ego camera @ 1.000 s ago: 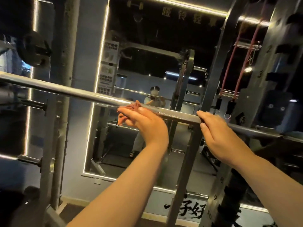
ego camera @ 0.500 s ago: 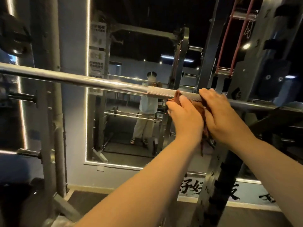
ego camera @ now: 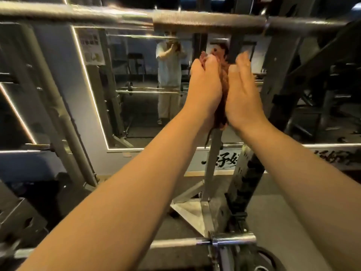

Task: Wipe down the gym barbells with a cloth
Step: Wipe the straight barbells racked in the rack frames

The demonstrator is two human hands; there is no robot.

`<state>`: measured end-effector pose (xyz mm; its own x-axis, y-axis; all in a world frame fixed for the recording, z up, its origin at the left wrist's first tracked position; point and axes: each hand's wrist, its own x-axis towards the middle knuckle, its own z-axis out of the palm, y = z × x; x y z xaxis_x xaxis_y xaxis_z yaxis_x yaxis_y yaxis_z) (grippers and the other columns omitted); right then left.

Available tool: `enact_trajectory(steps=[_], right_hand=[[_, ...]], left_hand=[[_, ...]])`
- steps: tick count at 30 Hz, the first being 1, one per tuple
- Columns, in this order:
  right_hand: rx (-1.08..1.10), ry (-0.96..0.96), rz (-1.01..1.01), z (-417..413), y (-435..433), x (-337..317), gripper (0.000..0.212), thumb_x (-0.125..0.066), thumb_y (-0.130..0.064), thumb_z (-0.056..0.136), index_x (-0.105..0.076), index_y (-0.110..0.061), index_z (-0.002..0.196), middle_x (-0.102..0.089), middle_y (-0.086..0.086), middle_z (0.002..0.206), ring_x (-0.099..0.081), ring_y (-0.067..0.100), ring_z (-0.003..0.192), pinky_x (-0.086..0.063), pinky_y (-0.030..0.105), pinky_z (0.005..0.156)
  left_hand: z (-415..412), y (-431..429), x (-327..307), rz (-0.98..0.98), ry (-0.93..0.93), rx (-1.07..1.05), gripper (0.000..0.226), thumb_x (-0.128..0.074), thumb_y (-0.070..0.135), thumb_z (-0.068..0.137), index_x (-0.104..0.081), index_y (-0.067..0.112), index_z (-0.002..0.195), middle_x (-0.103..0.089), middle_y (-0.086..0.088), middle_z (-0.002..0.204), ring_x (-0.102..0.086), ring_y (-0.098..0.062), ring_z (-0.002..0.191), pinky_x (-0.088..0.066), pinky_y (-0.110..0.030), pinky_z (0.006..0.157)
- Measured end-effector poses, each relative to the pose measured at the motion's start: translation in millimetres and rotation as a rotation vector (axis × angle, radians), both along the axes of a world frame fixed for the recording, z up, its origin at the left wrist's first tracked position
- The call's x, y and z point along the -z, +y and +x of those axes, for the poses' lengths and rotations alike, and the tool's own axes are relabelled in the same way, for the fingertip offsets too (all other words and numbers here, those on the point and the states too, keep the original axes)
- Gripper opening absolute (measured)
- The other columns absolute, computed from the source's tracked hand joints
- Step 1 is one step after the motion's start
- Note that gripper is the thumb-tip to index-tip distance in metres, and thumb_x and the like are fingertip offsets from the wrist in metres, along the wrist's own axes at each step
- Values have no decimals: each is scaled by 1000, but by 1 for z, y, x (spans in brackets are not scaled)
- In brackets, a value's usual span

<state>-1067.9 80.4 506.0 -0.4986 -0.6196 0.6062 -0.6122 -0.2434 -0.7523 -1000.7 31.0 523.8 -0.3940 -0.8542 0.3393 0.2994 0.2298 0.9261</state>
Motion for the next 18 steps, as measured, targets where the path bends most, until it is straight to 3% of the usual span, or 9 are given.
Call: enact_trajectory(steps=[2, 3, 5, 7, 10, 13, 15, 18], right_hand=[[-129, -348, 76, 15, 0, 31, 63, -32, -62, 101, -45, -25, 150, -60, -2, 140, -56, 9, 129, -43, 33, 110], [-201, -496, 95, 21, 1, 48, 64, -36, -67, 97, -49, -27, 146, -67, -4, 130, -62, 10, 120, -47, 34, 105], [-219, -603, 115, 33, 3, 82, 59, -41, -64, 98, -53, -25, 140, -70, -3, 124, -66, 14, 116, -51, 40, 103], [-131, -612, 154, 44, 3, 119, 42, -44, -48, 105, -62, -20, 129, -74, 0, 112, -70, 14, 107, -55, 38, 95], [-21, -735, 188, 61, 4, 181, 24, -50, -27, 103, -71, -20, 114, -74, 5, 99, -72, 18, 97, -58, 38, 87], [110, -930, 225, 76, 7, 240, 19, -55, -17, 102, -70, -14, 113, -74, 8, 95, -71, 18, 84, -57, 26, 65], [197, -994, 252, 85, 12, 279, 21, -57, -17, 101, -65, -14, 120, -74, 10, 103, -71, 22, 88, -59, 28, 67], [275, -1187, 279, 102, 21, 346, 19, -53, -22, 104, -57, -23, 122, -71, 11, 110, -70, 26, 94, -58, 39, 74]], left_hand=[[7, 3, 31, 111, -27, 68, 57, -41, 51, 99, -47, 17, 144, -63, -10, 129, -63, -23, 109, -54, -36, 91], [13, 4, 48, 139, -72, 106, 54, -41, 54, 96, -52, 22, 139, -65, -8, 127, -64, -24, 112, -53, -45, 97], [26, 3, 83, 123, -189, 133, 40, -40, 50, 100, -61, 22, 120, -69, -4, 116, -66, -22, 109, -51, -50, 101], [39, -3, 118, 55, -287, 132, 33, -38, 39, 105, -63, 18, 114, -69, -4, 111, -65, -20, 107, -50, -43, 102], [62, -13, 176, -57, -490, 196, 32, -35, 29, 108, -60, 19, 124, -67, 6, 114, -62, -5, 107, -49, -26, 94], [86, -21, 240, -4, -626, 286, 31, -39, 19, 108, -67, 21, 121, -71, 5, 111, -65, -7, 103, -52, -29, 96], [104, -25, 279, -12, -721, 293, 29, -41, 14, 106, -69, 23, 112, -70, 2, 110, -64, -12, 103, -51, -31, 96], [132, -30, 333, 26, -891, 290, 29, -43, 17, 107, -64, 20, 127, -66, 1, 123, -59, -13, 111, -47, -25, 92]])
